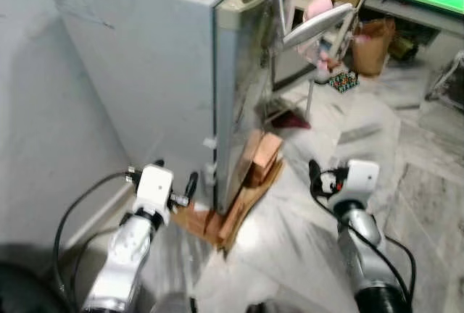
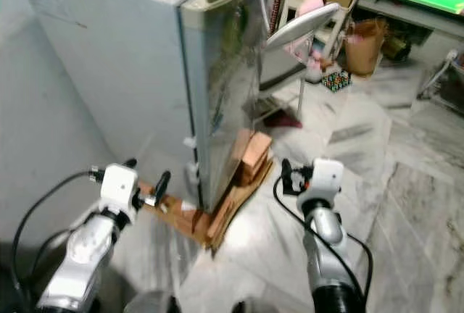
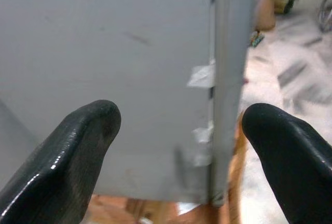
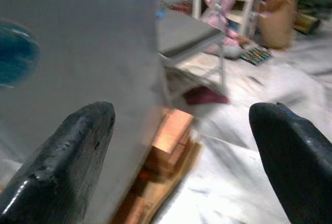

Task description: Restocking fridge

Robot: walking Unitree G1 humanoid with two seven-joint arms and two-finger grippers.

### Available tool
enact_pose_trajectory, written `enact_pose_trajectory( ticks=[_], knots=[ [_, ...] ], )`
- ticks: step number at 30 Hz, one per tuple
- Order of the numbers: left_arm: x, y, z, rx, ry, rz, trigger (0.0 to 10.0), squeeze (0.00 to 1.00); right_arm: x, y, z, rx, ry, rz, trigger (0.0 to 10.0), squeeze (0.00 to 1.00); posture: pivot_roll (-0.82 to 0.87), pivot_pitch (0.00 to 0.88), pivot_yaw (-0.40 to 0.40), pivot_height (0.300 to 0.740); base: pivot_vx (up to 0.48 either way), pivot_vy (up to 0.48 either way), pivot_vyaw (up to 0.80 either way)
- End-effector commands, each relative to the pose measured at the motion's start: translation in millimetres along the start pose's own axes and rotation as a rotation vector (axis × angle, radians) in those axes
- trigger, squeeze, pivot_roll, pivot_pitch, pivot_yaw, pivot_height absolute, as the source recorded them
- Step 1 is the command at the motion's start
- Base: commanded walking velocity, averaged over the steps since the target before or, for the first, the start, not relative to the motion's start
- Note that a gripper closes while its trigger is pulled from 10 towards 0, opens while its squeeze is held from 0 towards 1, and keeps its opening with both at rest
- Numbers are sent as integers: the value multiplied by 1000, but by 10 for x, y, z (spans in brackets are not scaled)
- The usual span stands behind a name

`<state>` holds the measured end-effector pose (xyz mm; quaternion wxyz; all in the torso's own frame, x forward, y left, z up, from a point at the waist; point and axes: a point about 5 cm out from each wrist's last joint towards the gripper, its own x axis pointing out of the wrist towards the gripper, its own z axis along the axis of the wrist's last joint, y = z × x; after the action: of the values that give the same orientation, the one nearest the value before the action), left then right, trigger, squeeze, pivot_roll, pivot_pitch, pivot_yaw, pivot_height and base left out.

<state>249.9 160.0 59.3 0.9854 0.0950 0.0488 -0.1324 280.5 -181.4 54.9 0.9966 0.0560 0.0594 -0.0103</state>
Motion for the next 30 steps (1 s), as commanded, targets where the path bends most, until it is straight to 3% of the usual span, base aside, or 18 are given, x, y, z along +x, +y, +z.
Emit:
enact_pose_trajectory(
  ticks=[1, 8, 15, 23, 30],
  knots=[
    [19, -80, 55, -15, -28, -41, 10000, 0, -25, -96, -15, -10, 13, -31, 10000, 0, 98, 46, -38, 740, 0, 0, -800],
    [19, -96, 70, -15, -41, -56, 10000, 0, -30, -98, -20, -10, 14, -31, 10000, 0, 96, 47, -37, 740, 0, 0, -800],
    [18, -98, 72, -19, -43, -62, 10000, 0, -35, -101, -20, -9, 11, -33, 10000, 0, 95, 49, -36, 740, 251, 0, -725],
    [16, -97, 73, -16, -47, -56, 10000, 0, -42, -102, -23, -17, 11, -32, 10000, 0, 96, 50, -39, 740, 302, 0, 0],
    [26, -51, 84, -2, -55, -13, 10000, 0, -41, -112, -12, -26, 6, -34, 10000, 0, 94, 50, -43, 740, 0, 0, 0]
  ],
)
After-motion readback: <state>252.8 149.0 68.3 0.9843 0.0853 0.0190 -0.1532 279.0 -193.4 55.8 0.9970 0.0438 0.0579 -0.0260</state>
